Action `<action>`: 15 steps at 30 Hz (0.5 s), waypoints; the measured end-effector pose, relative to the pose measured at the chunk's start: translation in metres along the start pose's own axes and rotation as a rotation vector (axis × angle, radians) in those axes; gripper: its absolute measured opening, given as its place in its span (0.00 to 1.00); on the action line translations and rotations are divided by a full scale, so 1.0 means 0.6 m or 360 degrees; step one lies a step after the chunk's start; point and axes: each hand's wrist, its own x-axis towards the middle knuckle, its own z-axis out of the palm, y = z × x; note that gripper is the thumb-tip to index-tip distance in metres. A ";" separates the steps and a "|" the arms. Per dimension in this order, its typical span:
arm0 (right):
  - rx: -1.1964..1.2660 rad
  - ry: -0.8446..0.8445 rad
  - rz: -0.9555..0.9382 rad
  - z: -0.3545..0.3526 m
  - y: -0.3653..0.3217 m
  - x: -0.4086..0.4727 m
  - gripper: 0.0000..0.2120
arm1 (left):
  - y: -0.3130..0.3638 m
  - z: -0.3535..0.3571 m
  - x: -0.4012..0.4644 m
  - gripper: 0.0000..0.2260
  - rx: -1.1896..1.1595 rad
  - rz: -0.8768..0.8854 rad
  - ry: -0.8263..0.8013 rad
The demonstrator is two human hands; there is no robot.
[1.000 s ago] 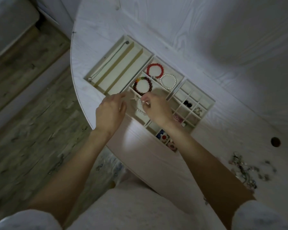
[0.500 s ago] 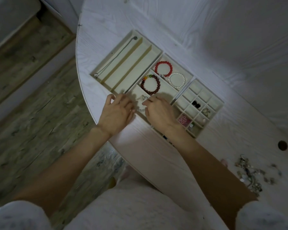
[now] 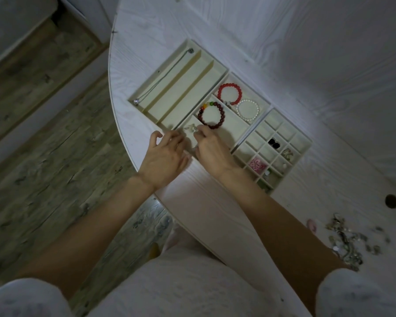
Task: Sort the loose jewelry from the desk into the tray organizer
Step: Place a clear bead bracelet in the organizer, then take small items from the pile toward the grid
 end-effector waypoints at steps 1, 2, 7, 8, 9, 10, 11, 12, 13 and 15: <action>-0.0024 0.0011 0.0009 0.001 -0.002 0.000 0.15 | 0.001 0.001 0.000 0.21 -0.0012 -0.0003 -0.0001; -0.0046 0.0022 0.0016 0.003 -0.004 -0.001 0.15 | 0.002 0.001 0.000 0.20 -0.0029 0.0001 0.0011; -0.0111 0.0041 0.0008 -0.001 -0.013 -0.004 0.14 | 0.001 -0.001 -0.005 0.18 -0.0097 0.0071 0.0096; -0.0123 0.0048 -0.0005 -0.001 -0.013 -0.004 0.13 | 0.001 0.000 -0.006 0.18 -0.0100 0.0070 0.0103; -0.0133 0.0064 -0.0022 0.001 -0.012 -0.005 0.11 | 0.001 0.001 -0.007 0.18 -0.0105 0.0070 0.0112; -0.0129 0.0080 -0.0038 0.003 -0.010 -0.006 0.10 | 0.002 0.001 -0.007 0.17 -0.0113 0.0071 0.0122; -0.0105 0.0094 -0.0051 0.004 -0.008 -0.006 0.10 | 0.002 0.001 -0.006 0.17 -0.0123 0.0073 0.0136; -0.0070 0.0103 -0.0065 0.006 -0.006 -0.006 0.11 | 0.003 0.000 -0.005 0.17 -0.0132 0.0074 0.0145; -0.0038 0.0108 -0.0080 0.007 -0.004 -0.006 0.12 | 0.003 0.000 -0.005 0.17 -0.0140 0.0074 0.0149; 0.0011 0.0094 -0.0092 0.007 -0.002 -0.002 0.14 | 0.003 -0.001 -0.004 0.18 -0.0158 0.0073 0.0126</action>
